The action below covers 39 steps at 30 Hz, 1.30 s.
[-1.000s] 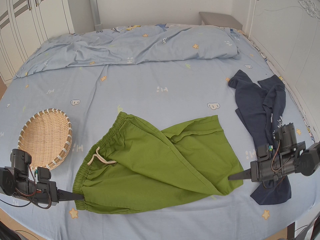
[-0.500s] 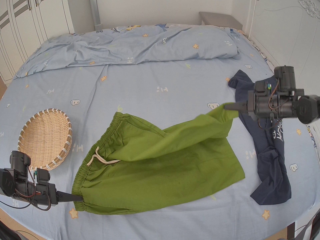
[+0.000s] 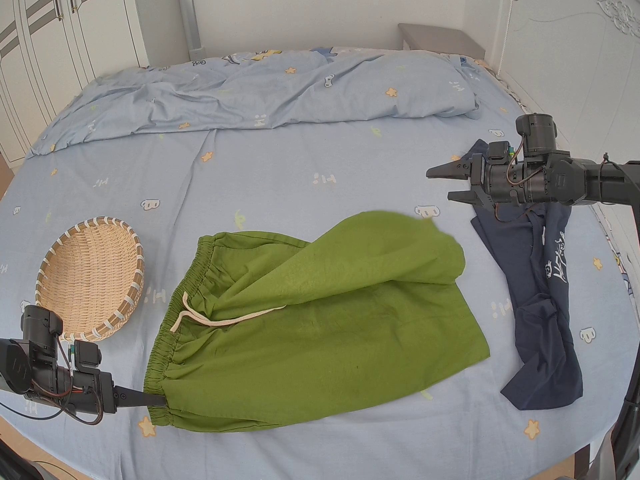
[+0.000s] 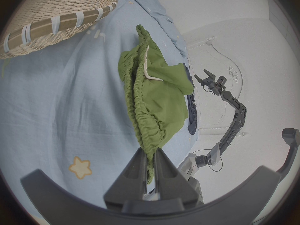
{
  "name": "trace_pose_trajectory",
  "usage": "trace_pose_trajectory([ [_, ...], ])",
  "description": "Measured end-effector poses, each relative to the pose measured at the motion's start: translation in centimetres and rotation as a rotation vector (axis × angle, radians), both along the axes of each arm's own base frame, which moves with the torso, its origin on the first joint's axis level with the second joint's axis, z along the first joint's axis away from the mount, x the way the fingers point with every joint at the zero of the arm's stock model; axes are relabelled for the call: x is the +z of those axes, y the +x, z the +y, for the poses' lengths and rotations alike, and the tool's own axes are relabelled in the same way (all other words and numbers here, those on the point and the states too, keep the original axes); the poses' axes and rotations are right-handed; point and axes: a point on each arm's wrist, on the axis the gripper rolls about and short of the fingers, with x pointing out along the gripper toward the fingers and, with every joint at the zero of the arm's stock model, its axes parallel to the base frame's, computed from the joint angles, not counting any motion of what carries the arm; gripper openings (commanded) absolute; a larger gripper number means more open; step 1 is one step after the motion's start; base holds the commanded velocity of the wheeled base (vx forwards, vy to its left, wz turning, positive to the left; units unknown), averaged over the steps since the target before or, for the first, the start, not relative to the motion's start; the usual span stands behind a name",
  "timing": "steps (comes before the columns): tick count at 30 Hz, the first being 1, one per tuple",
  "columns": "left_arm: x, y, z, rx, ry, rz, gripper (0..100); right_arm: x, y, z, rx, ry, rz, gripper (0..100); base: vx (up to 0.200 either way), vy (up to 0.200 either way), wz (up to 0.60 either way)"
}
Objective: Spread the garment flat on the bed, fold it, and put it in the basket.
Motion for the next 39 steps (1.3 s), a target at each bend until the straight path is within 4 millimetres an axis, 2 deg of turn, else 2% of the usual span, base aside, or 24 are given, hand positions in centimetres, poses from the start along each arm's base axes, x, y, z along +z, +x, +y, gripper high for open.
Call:
trace_pose_trajectory([
  [6, -0.2, 0.0, 0.0, -0.003, 0.001, 0.004, 0, -2.1, 0.9, -1.0, -0.024, -0.005, 0.054, 100, 0.000, 0.000, 0.00],
  [11, -0.3, 0.1, 0.1, -0.001, 0.000, 0.009, 0, -3.1, -0.1, -2.1, -0.042, -0.016, 0.101, 100, 0.000, 0.000, 0.00],
  [18, -0.5, 0.2, 0.3, 0.006, -0.002, 0.014, 0, -5.0, -4.4, -3.7, -0.017, -0.059, 0.179, 100, 0.000, 0.000, 0.00],
  [27, -0.6, 0.2, 0.4, 0.013, -0.004, 0.021, 0, -8.9, -12.4, -5.3, 0.062, -0.108, 0.305, 100, 0.000, 0.000, 0.00],
  [29, -0.7, 0.2, 0.5, 0.017, -0.004, 0.023, 0, -9.6, -13.6, -5.4, 0.073, -0.110, 0.323, 100, 0.000, 0.000, 0.00],
  [34, -0.7, 0.3, 0.7, 0.028, -0.005, 0.026, 0, -11.2, -16.1, -5.4, 0.094, -0.111, 0.348, 100, 0.000, 0.000, 0.00],
  [39, -0.8, 0.3, 0.8, 0.032, -0.005, 0.028, 0, -12.2, -17.1, -4.8, 0.121, -0.114, 0.365, 100, 0.000, 0.000, 0.00],
])
